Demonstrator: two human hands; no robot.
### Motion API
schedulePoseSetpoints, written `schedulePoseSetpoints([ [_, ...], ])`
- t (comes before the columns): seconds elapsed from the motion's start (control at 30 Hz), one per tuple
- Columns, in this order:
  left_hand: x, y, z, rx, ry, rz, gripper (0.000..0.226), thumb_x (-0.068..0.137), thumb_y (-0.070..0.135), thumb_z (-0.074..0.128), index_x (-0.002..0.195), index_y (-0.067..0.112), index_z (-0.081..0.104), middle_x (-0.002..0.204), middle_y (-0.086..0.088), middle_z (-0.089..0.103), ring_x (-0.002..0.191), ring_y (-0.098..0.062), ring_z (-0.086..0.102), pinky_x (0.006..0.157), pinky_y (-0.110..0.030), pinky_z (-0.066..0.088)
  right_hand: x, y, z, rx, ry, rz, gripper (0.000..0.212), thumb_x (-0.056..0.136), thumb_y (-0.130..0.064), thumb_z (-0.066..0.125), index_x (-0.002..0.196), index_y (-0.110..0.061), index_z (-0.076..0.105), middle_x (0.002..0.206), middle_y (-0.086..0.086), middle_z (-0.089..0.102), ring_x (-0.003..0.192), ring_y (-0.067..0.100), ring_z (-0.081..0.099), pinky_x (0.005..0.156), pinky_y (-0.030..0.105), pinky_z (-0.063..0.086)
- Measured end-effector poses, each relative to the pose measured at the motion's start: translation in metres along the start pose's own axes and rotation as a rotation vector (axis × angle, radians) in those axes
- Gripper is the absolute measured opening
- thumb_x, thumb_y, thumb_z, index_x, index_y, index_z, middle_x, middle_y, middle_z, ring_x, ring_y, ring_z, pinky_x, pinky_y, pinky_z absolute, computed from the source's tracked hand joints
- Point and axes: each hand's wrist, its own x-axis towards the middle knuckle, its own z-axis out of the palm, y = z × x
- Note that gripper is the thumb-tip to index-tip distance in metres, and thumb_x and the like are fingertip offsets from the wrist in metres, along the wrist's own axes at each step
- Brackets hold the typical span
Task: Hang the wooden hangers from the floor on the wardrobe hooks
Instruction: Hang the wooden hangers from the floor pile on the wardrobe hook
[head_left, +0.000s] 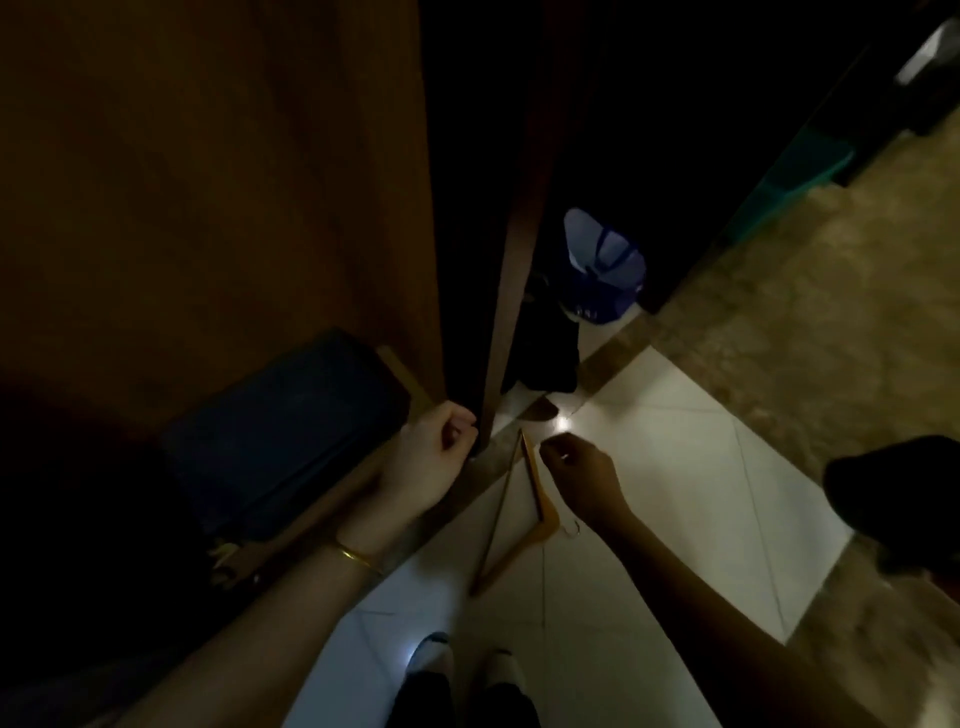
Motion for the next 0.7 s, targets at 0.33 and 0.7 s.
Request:
schedulePoseSetpoints([
  [0.33,0.049,-0.224,0.245,-0.004,-0.190,-0.184,0.020,0.090,0.017,0.052,0.108,0.011,0.059,0.107,-0.007,0.062,0.102,-0.021,0.058,0.091,-0.037,0.047,0.092,0.242,0.214,0.098,0.031,0.352,0.026,0.096,-0.023,0.043,0.110,-0.008,0.059,0.104,0.008,0.064,0.076,0.010,0.050,0.070,0.019,0.039],
  [0.7,0.128,-0.429,0.420,0.146,-0.226,-0.168,0.012,0.088,0.023,0.055,0.099,0.019,0.059,0.101,0.001,0.062,0.093,-0.017,0.056,0.078,-0.029,0.043,0.207,0.425,0.371,0.217,0.125,0.530,0.029,0.095,-0.031,0.044,0.113,-0.009,0.042,0.110,0.015,0.059,0.094,0.028,0.059,0.086,0.041,0.050],
])
